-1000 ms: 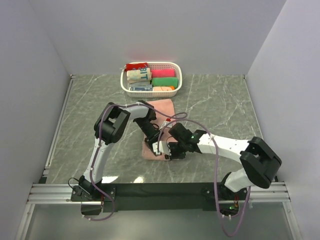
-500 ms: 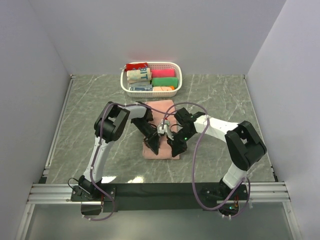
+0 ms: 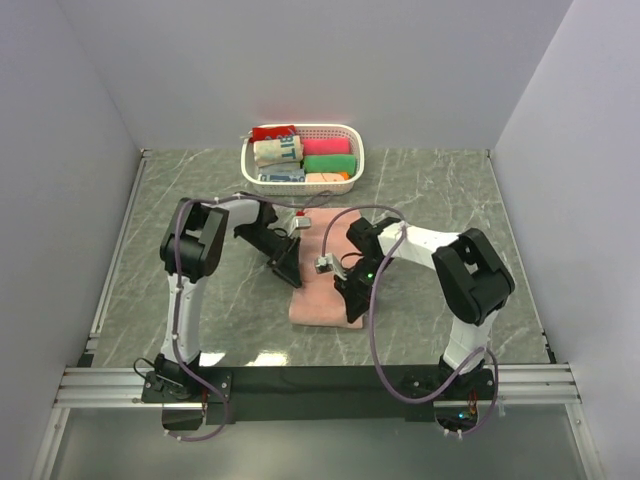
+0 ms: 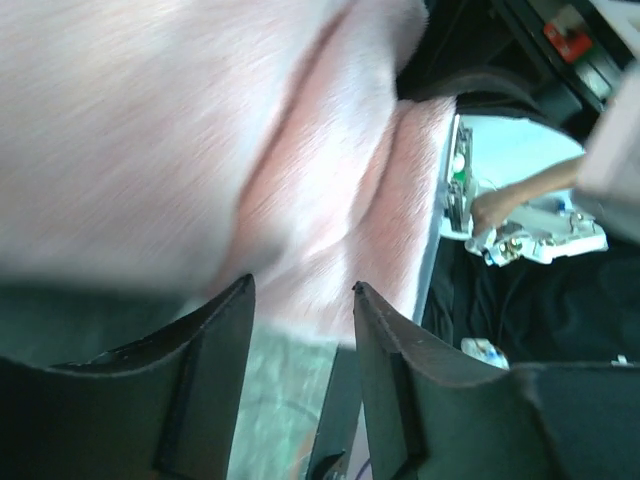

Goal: Roll the towels
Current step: Roll the towel

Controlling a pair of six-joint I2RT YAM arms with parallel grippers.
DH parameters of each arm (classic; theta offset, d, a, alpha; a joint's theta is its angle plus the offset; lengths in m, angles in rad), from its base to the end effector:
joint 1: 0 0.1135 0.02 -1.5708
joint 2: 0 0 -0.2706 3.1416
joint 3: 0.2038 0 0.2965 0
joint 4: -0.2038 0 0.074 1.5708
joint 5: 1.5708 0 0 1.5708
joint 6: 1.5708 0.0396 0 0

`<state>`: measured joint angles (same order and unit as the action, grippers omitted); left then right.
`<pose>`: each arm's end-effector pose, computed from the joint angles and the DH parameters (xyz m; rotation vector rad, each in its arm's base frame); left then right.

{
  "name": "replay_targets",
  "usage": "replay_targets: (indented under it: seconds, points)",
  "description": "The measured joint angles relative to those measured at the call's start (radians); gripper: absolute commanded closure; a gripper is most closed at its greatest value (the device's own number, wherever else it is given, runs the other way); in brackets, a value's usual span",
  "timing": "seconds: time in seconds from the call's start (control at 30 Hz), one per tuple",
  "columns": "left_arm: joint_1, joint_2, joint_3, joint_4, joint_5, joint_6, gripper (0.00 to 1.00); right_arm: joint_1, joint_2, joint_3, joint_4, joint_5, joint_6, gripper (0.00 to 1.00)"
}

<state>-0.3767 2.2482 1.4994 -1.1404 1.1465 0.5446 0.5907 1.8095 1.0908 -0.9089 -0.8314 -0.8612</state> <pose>0.3725 -0.1862 0.0849 -0.8686 -2.3260 1.6220 0.2630 0.2116 0.1299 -1.8466 2.1337 1.2449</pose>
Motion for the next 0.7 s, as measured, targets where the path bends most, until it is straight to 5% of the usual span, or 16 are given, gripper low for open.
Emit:
replay_targets:
  seconds: [0.23, 0.43, 0.57, 0.7]
  points:
    - [0.119, -0.138, -0.096, 0.067, -0.037, 0.007, 0.46, -0.014, 0.079, 0.049, -0.119, -0.032, -0.006, 1.0]
    - [0.154, -0.571, -0.293, 0.291, -0.2, -0.037, 0.4, -0.058, 0.206, 0.143, -0.246, -0.093, -0.051, 1.0]
    - [0.0, -0.896, -0.508, 0.482, -0.39, -0.027, 0.35, -0.091, 0.287, 0.206, -0.342, -0.134, -0.1, 1.0]
    - [-0.3, -1.075, -0.716, 0.663, -0.595, 0.004, 0.3, -0.108, 0.341, 0.246, -0.407, -0.157, -0.137, 1.0]
